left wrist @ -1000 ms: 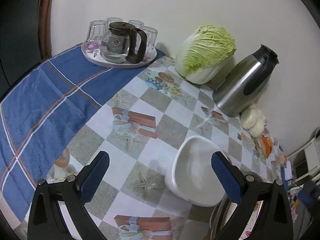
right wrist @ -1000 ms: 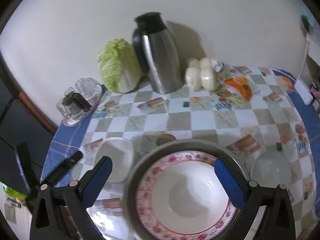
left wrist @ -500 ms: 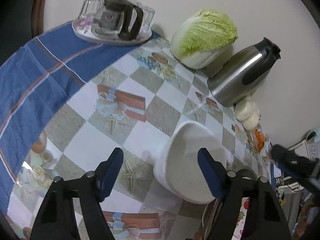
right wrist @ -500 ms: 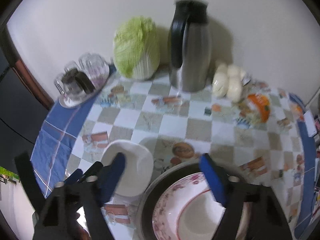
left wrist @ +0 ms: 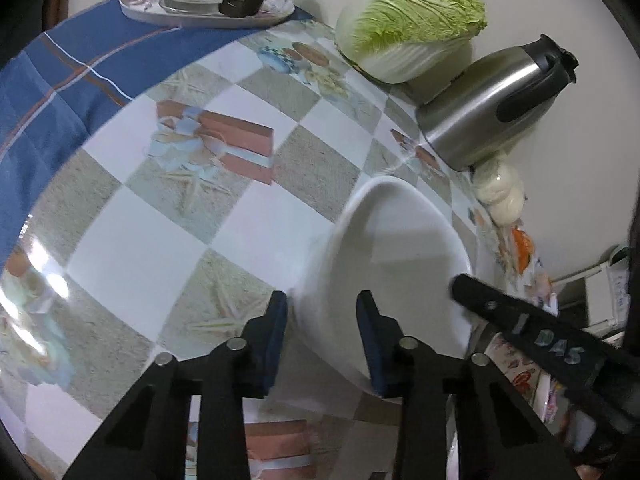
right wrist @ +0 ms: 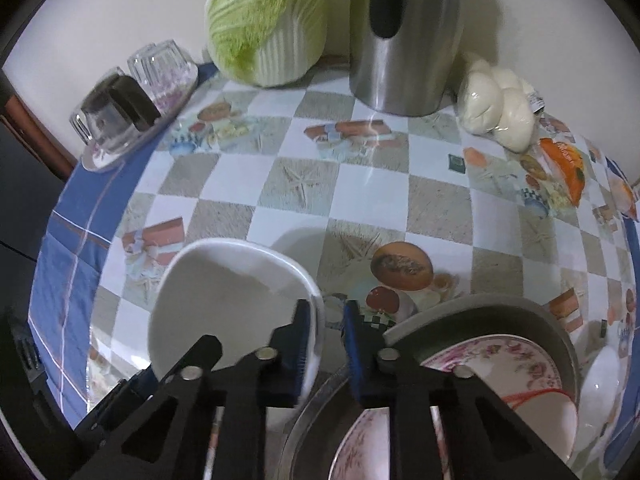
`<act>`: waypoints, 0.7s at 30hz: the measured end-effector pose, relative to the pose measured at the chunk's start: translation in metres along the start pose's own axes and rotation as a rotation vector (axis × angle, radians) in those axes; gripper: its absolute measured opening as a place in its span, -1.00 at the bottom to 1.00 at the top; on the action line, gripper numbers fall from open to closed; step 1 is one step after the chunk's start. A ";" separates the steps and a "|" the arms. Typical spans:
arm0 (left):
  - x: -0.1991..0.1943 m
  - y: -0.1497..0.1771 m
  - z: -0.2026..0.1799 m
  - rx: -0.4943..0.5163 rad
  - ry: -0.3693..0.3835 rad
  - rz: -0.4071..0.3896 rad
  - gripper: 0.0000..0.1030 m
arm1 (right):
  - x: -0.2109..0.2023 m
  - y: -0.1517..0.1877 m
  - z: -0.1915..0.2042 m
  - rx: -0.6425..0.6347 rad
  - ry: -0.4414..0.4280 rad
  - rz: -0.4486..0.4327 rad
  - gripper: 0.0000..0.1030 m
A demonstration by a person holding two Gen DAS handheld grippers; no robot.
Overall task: Organize plates and bowls
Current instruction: 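Reach both grippers to the white square bowl rim and close on it, then lift the white square bowl with both grippers and carry it over the basin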
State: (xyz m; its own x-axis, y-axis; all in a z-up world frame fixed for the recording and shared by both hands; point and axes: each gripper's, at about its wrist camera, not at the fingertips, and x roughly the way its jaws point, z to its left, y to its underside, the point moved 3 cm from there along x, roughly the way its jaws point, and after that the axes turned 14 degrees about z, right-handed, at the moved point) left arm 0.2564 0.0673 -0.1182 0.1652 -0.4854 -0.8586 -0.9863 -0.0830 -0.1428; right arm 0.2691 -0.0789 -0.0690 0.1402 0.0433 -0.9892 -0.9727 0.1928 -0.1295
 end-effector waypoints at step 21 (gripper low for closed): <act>-0.074 0.009 -0.041 0.119 0.021 -0.140 -0.42 | -0.071 0.025 -0.006 -0.002 -0.091 -0.124 -0.82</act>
State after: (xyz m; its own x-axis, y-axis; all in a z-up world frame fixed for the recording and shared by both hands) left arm 0.2352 0.0674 -0.0357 0.2998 -0.4948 -0.8156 -0.9466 -0.0481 -0.3188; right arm 0.2339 -0.0825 -0.0022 0.2752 0.1083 -0.9553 -0.9472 0.2005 -0.2502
